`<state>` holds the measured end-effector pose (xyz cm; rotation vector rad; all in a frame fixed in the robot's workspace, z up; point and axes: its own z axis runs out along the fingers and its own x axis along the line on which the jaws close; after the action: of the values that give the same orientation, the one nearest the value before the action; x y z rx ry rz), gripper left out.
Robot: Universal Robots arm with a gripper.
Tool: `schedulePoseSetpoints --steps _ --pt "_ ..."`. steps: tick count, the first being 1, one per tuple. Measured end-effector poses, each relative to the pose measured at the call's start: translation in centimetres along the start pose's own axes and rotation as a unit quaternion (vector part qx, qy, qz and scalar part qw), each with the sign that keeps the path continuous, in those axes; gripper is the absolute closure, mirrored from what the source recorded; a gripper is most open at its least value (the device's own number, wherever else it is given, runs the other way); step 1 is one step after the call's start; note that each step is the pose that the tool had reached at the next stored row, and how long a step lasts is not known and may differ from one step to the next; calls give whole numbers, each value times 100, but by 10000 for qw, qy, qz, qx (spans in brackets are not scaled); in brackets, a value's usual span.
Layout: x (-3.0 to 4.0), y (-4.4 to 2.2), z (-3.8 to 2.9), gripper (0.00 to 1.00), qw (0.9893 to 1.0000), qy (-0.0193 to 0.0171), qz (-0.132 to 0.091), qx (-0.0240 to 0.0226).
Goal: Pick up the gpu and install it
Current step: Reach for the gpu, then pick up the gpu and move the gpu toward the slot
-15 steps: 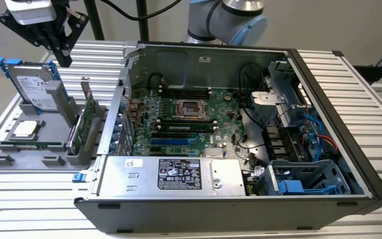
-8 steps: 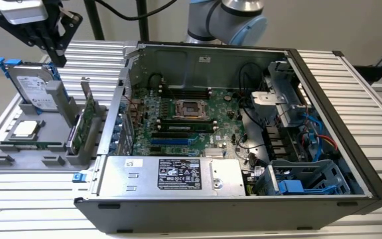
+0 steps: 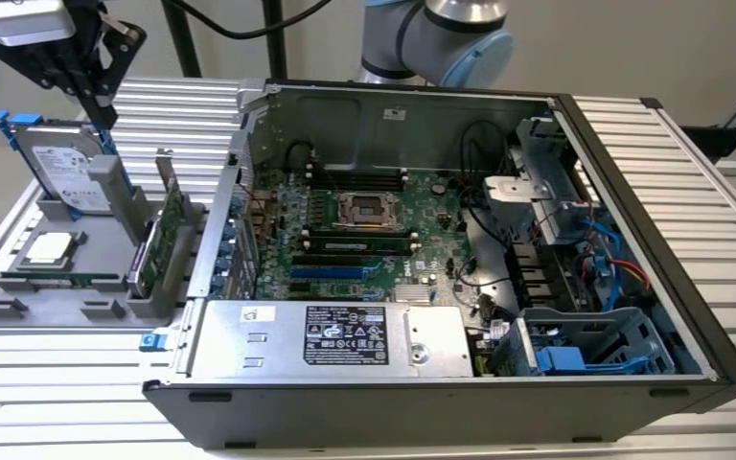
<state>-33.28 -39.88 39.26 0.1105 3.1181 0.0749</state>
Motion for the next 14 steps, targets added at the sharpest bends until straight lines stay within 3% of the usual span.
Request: schedulePoseSetpoints --steps 6,14 --pt "52 -4 -1 100 10000 0 0 0" --pt "66 -5 -2 100 10000 13 0 1"
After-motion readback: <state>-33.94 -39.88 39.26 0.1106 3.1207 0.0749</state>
